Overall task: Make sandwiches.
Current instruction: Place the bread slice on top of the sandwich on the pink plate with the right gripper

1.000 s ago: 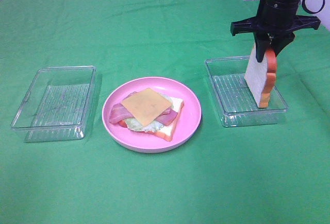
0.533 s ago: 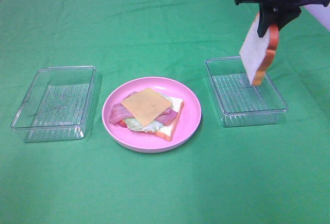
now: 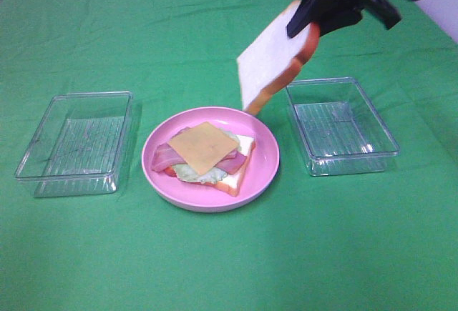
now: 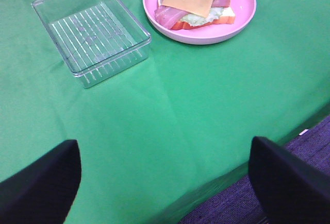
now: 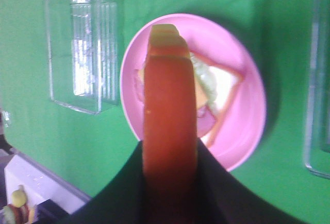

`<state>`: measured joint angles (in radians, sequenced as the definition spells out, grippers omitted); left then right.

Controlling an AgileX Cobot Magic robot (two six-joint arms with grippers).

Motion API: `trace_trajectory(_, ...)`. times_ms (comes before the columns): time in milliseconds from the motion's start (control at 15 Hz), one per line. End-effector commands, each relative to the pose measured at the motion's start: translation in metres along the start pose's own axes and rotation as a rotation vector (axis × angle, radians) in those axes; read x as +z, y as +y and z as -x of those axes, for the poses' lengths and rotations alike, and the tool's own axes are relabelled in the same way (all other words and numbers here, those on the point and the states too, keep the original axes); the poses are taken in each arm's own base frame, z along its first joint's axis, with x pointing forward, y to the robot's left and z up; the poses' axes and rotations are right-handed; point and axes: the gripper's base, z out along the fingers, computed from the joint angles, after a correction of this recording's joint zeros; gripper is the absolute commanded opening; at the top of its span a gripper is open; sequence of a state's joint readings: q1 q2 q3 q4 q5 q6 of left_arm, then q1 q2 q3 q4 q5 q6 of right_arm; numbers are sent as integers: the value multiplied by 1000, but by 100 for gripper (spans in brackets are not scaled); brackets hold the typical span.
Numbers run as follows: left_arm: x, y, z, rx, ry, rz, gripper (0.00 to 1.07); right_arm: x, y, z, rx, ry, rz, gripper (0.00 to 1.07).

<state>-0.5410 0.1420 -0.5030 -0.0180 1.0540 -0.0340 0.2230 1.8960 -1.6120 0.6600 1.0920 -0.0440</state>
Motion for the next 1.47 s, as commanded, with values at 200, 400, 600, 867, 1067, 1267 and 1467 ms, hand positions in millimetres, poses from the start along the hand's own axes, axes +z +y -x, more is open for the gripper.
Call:
trace_trajectory(200, 0, 0, 0, 2, -12, -6, 83, 69, 7, -30, 46, -39, 198, 0)
trace_trajectory(400, 0, 0, 0, 2, -12, -6, 83, 112, 5, -39, 104, -17, 313, 0)
trace_trajectory(600, 0, 0, 0, 2, -12, -6, 83, 133, -8, -34, 185, -18, 325, 0)
trace_trajectory(867, 0, 0, 0, 2, -12, -6, 83, 151, -21, -36, 242, 21, 308, 0)
trace_trajectory(1067, 0, 0, 0, 2, -12, -6, 83, 154, -25, -36, 227, 20, 276, 28)
trace_trajectory(1267, 0, 0, 0, 2, -12, -6, 83, 152, -27, -36, 188, 12, 239, 66)
trace_trajectory(1467, 0, 0, 0, 2, -12, -6, 83, 135, -26, -38, 83, -4, 117, 73)
